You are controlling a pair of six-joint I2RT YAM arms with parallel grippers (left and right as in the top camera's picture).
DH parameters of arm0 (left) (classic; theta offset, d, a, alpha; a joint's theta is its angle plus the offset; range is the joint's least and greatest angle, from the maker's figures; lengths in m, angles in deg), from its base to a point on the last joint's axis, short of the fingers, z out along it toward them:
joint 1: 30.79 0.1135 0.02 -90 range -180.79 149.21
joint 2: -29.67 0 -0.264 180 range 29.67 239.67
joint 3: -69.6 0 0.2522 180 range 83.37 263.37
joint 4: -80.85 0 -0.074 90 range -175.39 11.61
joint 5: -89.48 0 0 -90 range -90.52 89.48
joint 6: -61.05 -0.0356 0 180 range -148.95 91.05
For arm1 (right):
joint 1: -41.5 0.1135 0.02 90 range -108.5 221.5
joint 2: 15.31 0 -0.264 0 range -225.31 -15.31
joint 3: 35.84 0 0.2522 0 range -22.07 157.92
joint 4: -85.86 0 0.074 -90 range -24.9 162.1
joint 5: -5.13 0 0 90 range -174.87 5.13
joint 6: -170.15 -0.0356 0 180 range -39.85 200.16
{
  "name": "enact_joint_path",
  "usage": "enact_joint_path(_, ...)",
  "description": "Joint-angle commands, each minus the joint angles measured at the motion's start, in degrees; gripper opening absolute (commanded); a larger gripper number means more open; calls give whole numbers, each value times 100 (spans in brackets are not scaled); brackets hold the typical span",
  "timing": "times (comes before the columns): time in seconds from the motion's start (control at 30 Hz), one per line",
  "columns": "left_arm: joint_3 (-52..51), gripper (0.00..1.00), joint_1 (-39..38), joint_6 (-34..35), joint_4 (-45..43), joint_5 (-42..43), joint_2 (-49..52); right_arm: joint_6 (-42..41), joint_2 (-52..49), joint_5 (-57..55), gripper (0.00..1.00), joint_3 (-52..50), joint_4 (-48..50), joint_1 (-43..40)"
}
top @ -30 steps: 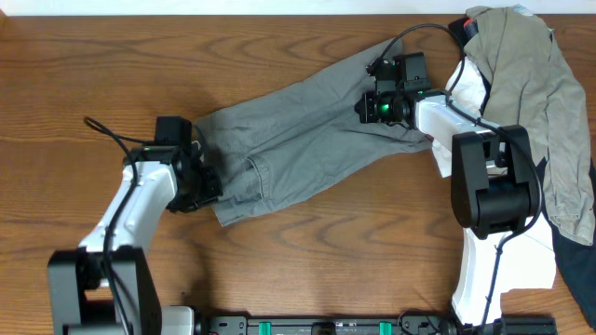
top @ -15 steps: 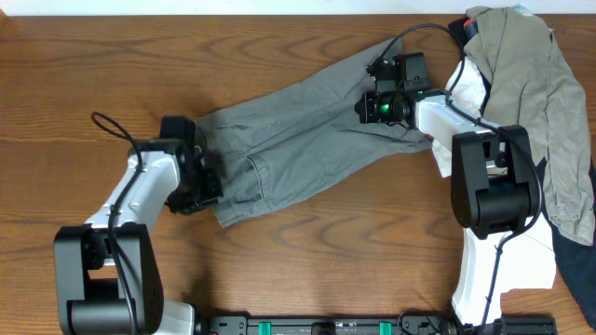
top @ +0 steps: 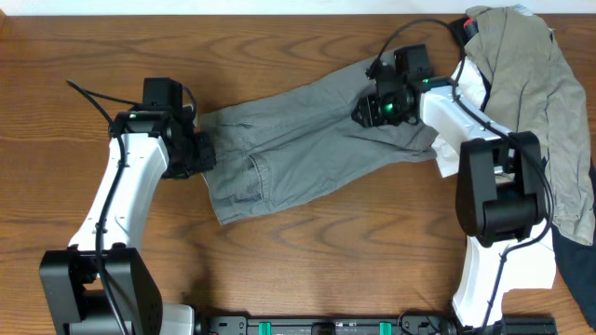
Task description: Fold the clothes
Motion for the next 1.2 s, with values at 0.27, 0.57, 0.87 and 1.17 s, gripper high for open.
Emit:
enact_joint_path(0.27,-76,22,-168,-122,-612,426,516,138,378,-92,37,450,-197,315)
enact_joint_path(0.57,-76,6,-238,175,-831,422,1421,175,378,-114,29,450,-284,343)
enact_joint_path(0.87,-76,6,-238,170,-2122,219,2197,173,378,-227,32,450,-321,343)
enact_joint_path(1.17,-76,6,-236,-142,-3180,-942,2398,66,378,-354,48,450,-295,343)
